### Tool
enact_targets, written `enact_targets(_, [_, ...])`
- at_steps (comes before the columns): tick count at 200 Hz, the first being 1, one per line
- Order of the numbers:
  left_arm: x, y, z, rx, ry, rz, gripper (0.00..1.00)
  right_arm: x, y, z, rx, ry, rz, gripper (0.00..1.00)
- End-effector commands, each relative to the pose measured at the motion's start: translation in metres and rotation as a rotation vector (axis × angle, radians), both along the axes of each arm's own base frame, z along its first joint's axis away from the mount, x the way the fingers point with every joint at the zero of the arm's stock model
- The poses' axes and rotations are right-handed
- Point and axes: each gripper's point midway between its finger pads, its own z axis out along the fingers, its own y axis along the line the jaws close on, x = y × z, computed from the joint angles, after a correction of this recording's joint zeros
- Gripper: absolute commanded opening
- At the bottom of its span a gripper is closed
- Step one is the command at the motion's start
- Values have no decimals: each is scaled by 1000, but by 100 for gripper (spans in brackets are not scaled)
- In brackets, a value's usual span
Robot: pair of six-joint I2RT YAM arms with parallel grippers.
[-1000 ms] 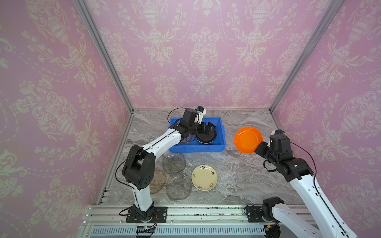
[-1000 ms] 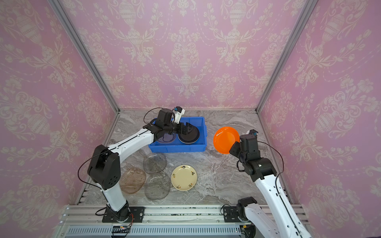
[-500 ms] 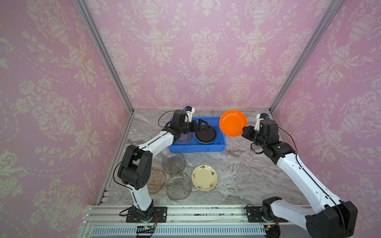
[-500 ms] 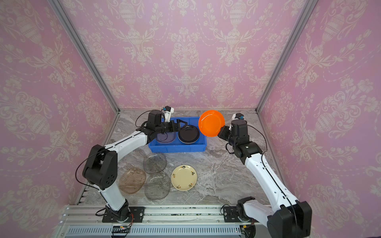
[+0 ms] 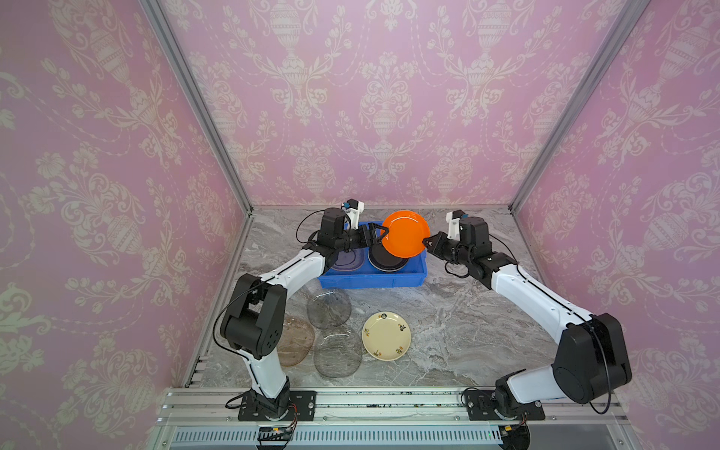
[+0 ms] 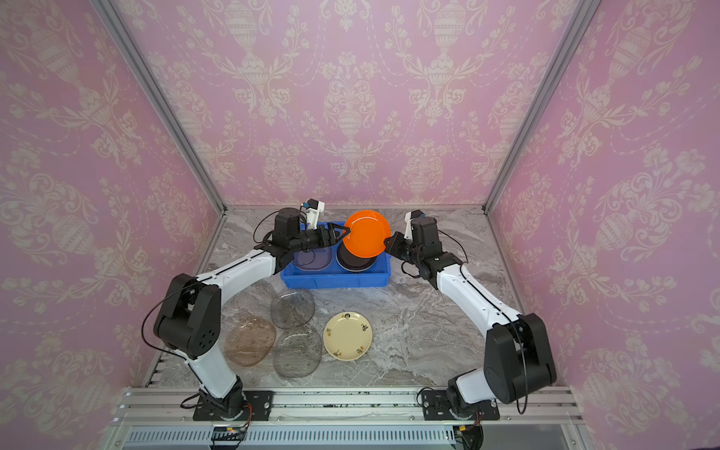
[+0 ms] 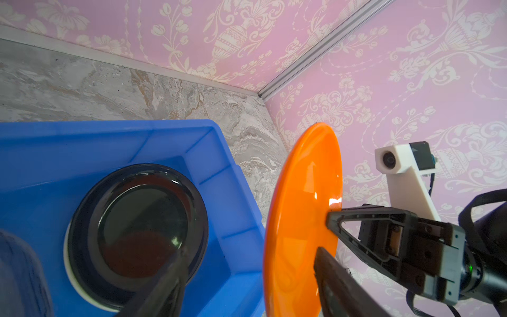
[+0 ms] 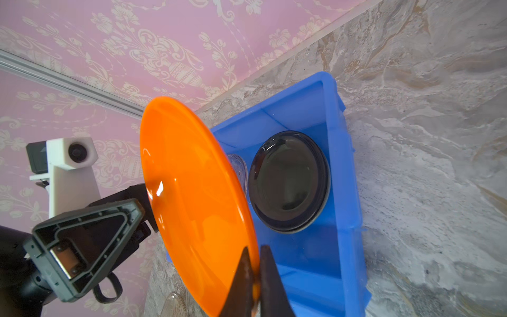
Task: Place the plates into the plastic bin on the countertop
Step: Pick up the plate from the center of the table.
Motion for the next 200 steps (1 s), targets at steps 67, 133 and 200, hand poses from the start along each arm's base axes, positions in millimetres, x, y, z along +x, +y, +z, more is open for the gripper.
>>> enact_targets(67, [8, 3, 1, -68, 22, -27, 0, 30, 37, 14, 156, -27, 102, 0])
enact_targets(133, [34, 3, -43, 10, 131, 2, 0, 46, -9, -9, 42, 82, -63, 52])
enact_targets(200, [48, 4, -89, 80, 232, 34, 0, 42, -29, -9, 16, 82, -104, 52])
